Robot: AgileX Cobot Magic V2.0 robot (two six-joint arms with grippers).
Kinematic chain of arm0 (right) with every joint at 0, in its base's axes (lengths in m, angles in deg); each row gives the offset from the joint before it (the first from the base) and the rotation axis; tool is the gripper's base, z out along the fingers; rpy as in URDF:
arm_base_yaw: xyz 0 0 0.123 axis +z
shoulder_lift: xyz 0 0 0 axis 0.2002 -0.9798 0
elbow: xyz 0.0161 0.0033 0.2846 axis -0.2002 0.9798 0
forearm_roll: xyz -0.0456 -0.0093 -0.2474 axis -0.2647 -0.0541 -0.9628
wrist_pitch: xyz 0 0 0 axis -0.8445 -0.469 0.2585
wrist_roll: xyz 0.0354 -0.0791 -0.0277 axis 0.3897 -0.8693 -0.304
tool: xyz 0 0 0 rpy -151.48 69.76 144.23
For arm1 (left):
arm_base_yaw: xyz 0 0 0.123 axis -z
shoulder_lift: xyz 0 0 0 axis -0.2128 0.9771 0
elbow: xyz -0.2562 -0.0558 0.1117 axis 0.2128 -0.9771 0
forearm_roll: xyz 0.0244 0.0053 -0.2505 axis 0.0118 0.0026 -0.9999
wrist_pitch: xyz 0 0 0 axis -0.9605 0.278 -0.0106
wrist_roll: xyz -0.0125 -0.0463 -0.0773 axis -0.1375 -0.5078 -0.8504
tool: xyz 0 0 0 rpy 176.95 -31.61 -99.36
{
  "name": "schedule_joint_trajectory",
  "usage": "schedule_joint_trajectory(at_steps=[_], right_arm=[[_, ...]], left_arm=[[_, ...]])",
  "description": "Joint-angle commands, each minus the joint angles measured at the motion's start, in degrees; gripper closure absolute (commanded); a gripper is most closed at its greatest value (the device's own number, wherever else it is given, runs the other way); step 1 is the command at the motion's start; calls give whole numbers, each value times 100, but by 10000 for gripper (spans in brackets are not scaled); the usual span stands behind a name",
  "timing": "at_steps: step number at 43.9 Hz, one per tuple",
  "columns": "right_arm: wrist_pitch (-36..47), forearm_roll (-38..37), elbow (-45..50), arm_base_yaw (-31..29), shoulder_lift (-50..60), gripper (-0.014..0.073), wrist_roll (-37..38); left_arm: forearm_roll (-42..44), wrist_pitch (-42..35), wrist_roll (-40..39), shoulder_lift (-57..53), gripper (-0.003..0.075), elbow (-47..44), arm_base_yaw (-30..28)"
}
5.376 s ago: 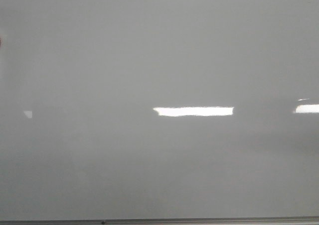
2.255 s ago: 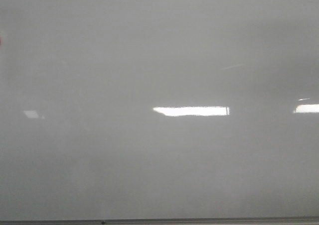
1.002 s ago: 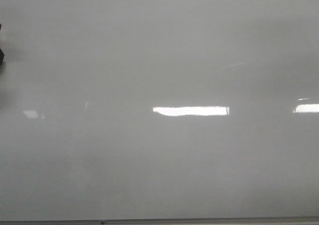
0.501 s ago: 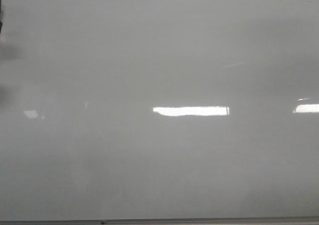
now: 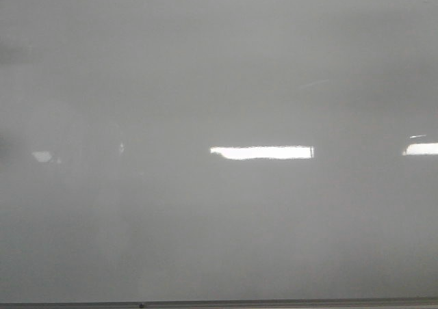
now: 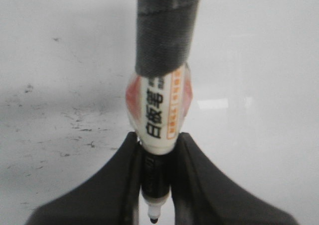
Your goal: Write number 7 on whiteboard
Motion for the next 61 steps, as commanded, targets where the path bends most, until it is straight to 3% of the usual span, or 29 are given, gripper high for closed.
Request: schedule_joint_trajectory(at_steps=[1,13,25,29,37,46,61], right_arm=[[69,34,-410,2,-51,35,-45],[-345,34,-769,2,-156,35,-50],[-681,93,-776,2,-579,35,-204],[-797,476,-776,2,-726,35,-656],[-1084,1879,-776,112,-1155,35,-2309],[-1641,2930,-1023,834,-1748,35,-4161],[-1552,2931,-1755,2384,-2725,35,-4673]], left_arm=[[-31,579,443,-478,741,465,68],[-562,1851,1808,-676,741,983,1012],[-737,2124,2477,-181,741,1316,2685],[-737,2155,2947,-37,741,1328,3175],[-717,2167,3311,165,741,1328,4067],[-484,2167,3337,256,741,1328,4686],[-446,2167,3337,256,741,1328,4881]])
